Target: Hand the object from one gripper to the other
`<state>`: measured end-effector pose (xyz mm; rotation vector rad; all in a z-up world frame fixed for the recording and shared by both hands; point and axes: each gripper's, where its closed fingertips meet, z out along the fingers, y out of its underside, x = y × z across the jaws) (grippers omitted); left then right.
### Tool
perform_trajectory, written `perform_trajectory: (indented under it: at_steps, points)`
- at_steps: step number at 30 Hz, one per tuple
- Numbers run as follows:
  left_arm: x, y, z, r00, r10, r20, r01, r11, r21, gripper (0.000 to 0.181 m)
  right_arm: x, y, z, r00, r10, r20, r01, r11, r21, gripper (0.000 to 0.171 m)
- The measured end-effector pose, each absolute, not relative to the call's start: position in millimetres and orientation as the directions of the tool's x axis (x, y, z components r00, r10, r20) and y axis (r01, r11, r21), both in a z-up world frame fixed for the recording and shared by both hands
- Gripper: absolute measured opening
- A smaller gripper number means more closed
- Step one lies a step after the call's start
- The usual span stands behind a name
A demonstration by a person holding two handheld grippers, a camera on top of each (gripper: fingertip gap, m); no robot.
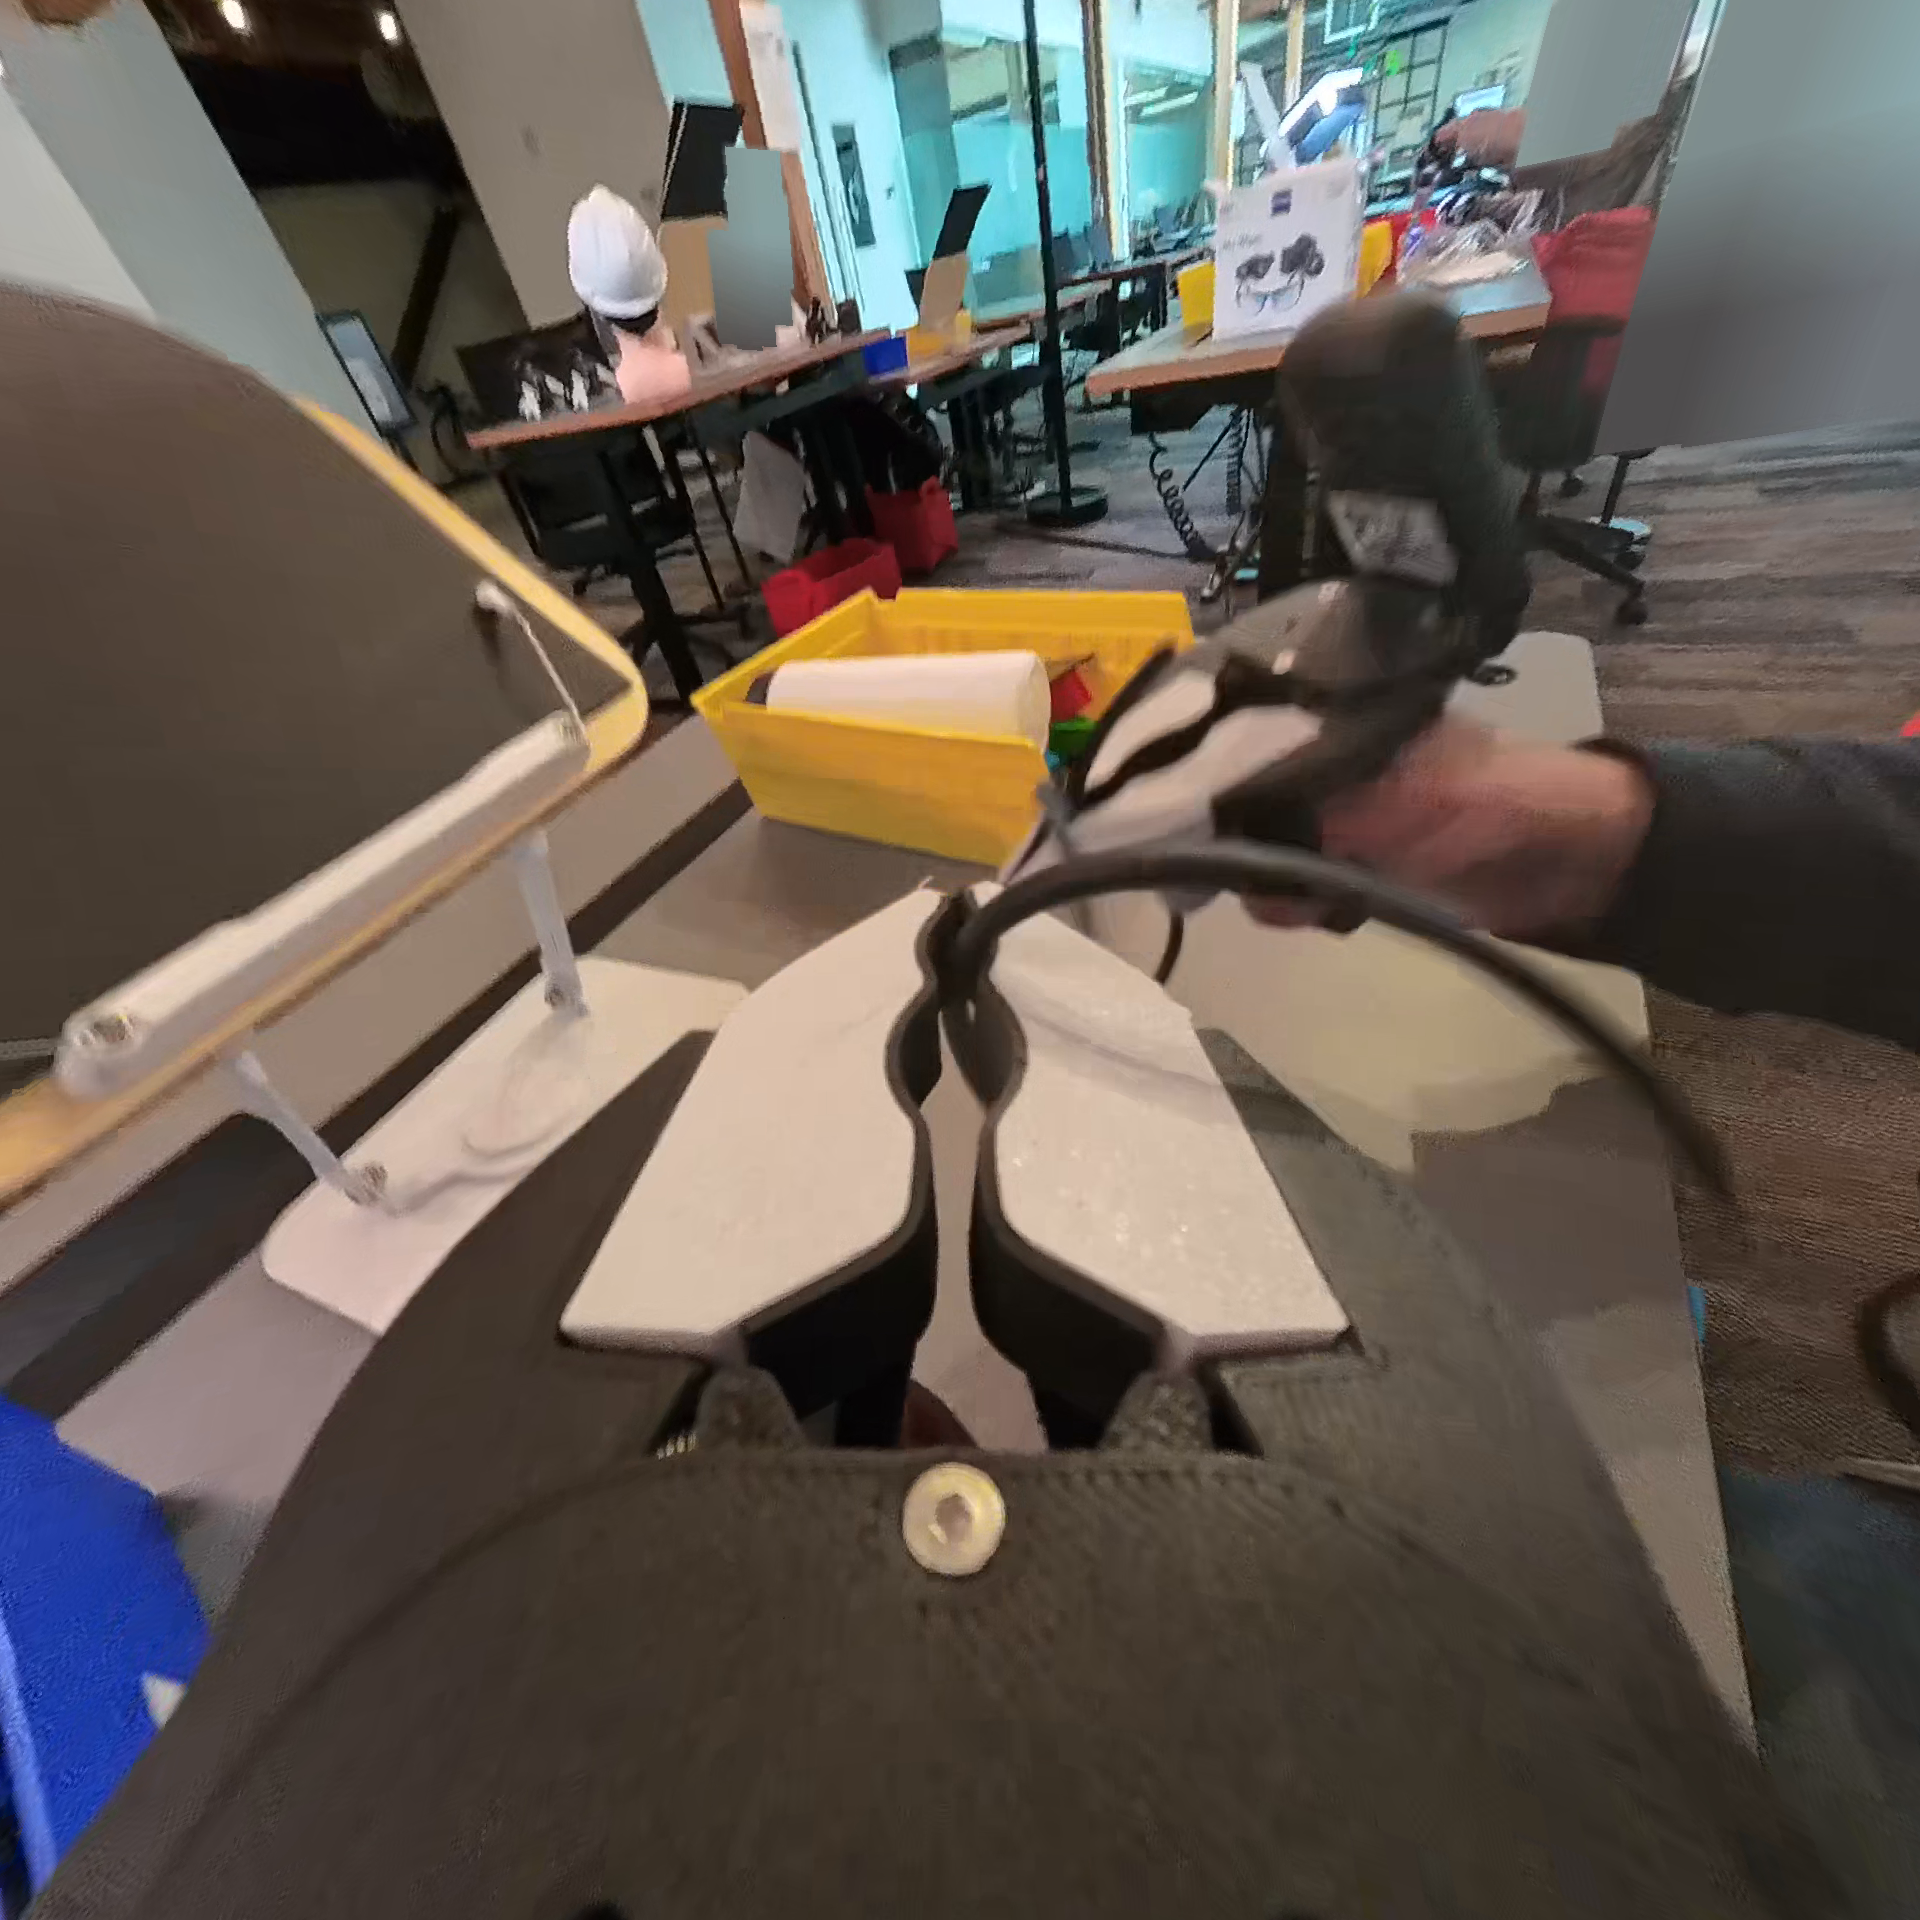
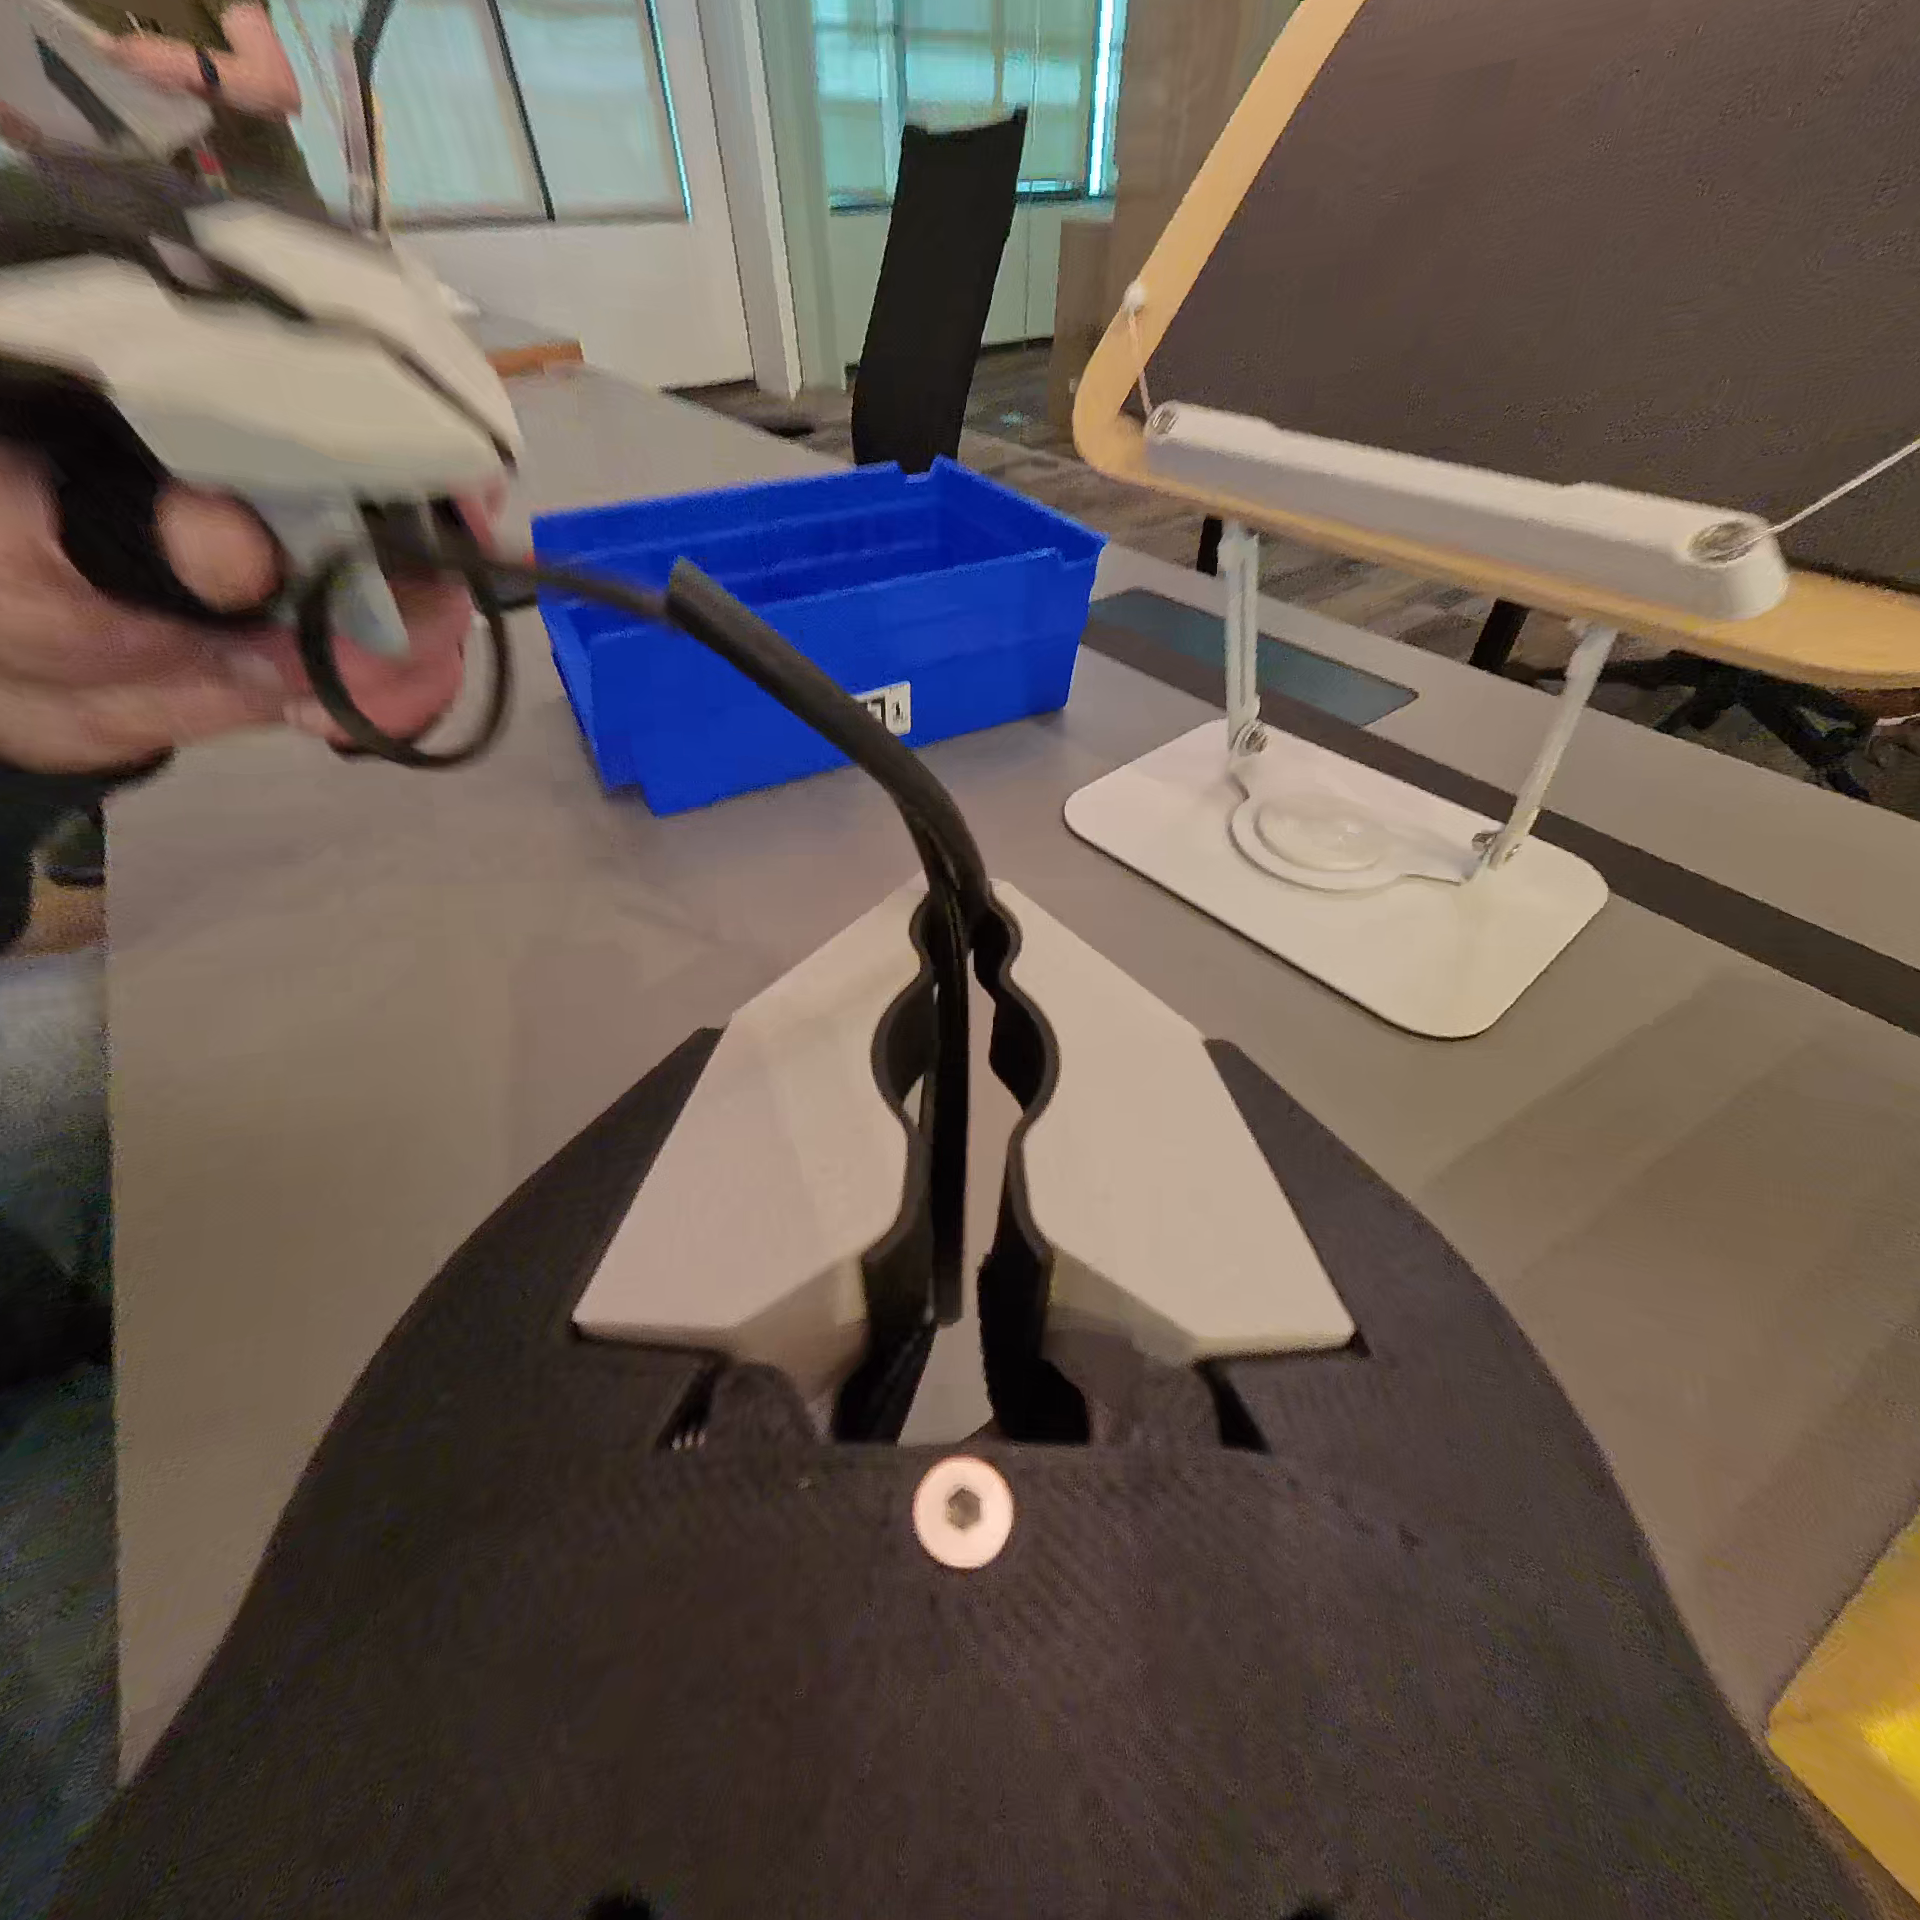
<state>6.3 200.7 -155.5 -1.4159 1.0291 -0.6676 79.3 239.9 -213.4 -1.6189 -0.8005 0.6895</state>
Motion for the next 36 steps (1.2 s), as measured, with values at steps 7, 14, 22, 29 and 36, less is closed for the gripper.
perform_trajectory:
  at_steps: [7,14,22,29,36]
  points:
    - [15,207,-200,0.423,-0.903,-0.076,-0.205,-0.014,-0.979,0.0,97,235,-169,0.598,0.798,-0.067,0.029,-0.105,-0.994,0.0]
    - [47,208,-213,0.361,-0.914,-0.184,-0.351,0.05,-0.935,0.0,83,215,-163,0.505,0.863,0.031,0.164,-0.061,-0.985,0.0]
    - [71,208,-234,0.269,-0.941,-0.205,-0.51,0.041,-0.859,0.0,58,183,-176,0.35,0.795,0.496,0.475,0.305,-0.825,0.0]
    - [80,204,-241,0.215,-0.96,-0.182,-0.569,0.028,-0.822,0.0,48,177,-193,0.15,0.595,0.79,0.676,0.521,-0.521,0.005]
    - [77,199,-249,0.147,-0.958,-0.247,-0.66,0.091,-0.745,0.0,45,167,-206,0.037,0.652,0.757,0.674,0.543,-0.501,0.012]
